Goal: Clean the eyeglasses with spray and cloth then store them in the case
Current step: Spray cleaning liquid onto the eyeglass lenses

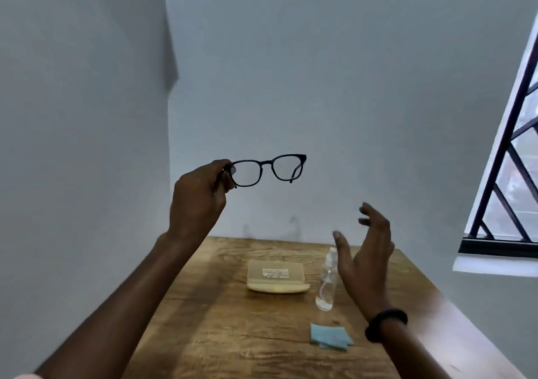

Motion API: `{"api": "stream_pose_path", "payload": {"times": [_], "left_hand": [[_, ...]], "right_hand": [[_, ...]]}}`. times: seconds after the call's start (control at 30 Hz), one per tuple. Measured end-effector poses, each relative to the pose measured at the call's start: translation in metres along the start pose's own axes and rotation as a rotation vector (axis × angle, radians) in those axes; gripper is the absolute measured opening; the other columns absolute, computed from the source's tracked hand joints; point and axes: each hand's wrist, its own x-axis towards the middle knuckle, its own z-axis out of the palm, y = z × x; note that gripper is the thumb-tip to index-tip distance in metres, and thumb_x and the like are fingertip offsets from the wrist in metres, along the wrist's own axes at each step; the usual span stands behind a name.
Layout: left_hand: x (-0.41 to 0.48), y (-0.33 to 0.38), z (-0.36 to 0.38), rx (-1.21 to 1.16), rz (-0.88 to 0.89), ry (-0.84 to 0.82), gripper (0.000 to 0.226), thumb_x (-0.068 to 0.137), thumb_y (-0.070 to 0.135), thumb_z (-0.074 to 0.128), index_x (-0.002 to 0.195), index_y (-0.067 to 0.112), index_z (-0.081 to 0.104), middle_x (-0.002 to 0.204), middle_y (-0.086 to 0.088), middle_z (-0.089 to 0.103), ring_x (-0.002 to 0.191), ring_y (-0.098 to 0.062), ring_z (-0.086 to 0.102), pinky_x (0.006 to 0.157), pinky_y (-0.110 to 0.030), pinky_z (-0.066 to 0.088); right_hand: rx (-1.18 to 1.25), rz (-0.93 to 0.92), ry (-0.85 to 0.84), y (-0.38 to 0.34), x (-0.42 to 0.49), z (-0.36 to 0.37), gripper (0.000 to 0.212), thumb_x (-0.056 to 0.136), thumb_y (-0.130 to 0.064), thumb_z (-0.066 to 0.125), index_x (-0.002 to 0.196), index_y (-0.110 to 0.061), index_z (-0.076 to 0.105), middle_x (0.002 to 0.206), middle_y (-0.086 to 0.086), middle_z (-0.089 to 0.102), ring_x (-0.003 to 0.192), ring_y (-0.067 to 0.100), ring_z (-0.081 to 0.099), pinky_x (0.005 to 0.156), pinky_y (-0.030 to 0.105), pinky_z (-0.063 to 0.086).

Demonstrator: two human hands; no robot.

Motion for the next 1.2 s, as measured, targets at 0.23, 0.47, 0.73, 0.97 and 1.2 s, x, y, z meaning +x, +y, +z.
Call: {"api": "stream_pose_path", "payload": {"times": [0.23, 0.47, 0.73, 0.97, 1.2], "left_hand": [[-0.021, -0.021, 0.047, -0.045, -0.091, 0.009, 0.028, 0.089, 0.000, 0.051, 0.103, 0.012, 0.073, 0.075, 0.009, 0.067, 0.071, -0.010, 0.067, 0.072, -0.025, 0.052], [-0.046, -0.041, 0.065, -0.067, -0.207, -0.004, 0.029, 0.091, -0.006, 0.054, 0.104, 0.013, 0.072, 0.078, 0.008, 0.070, 0.074, -0.007, 0.069, 0.071, -0.010, 0.047], [-0.073, -0.050, 0.068, -0.062, -0.251, -0.055, 0.027, 0.091, 0.005, 0.051, 0.104, 0.014, 0.072, 0.083, 0.007, 0.073, 0.076, -0.009, 0.070, 0.074, -0.033, 0.058], [-0.083, -0.055, 0.069, -0.012, -0.254, -0.092, 0.026, 0.091, 0.003, 0.055, 0.105, 0.017, 0.072, 0.082, 0.009, 0.073, 0.076, -0.005, 0.070, 0.072, -0.033, 0.059], [-0.085, -0.060, 0.065, 0.095, -0.149, -0.063, 0.018, 0.091, 0.003, 0.062, 0.100, 0.016, 0.073, 0.080, 0.008, 0.072, 0.071, -0.009, 0.067, 0.065, -0.032, 0.057]], "right_hand": [[-0.029, 0.006, -0.217, 0.054, -0.052, 0.025, 0.095, 0.077, -0.018, 0.083, 0.152, -0.011, 0.026, 0.150, 0.010, 0.030, 0.132, 0.030, 0.045, 0.102, 0.052, 0.048], [-0.184, 0.065, -0.374, 0.063, -0.070, 0.040, 0.091, 0.082, -0.027, 0.079, 0.150, -0.038, 0.019, 0.123, 0.005, 0.066, 0.079, 0.019, 0.069, 0.061, 0.024, 0.047], [-0.166, 0.120, -0.427, 0.065, -0.074, 0.051, 0.100, 0.085, -0.024, 0.076, 0.156, -0.044, 0.007, 0.105, 0.004, 0.072, 0.067, 0.015, 0.068, 0.058, 0.035, 0.059], [0.006, -0.017, -0.297, 0.026, -0.028, 0.058, 0.084, 0.091, -0.016, 0.069, 0.155, -0.026, 0.015, 0.081, 0.003, 0.067, 0.057, 0.023, 0.066, 0.051, 0.036, 0.055], [0.224, -0.250, -0.331, -0.044, -0.034, 0.076, 0.080, 0.088, -0.012, 0.062, 0.151, -0.035, 0.020, 0.094, 0.000, 0.062, 0.054, 0.012, 0.057, 0.047, 0.033, 0.053]]}}
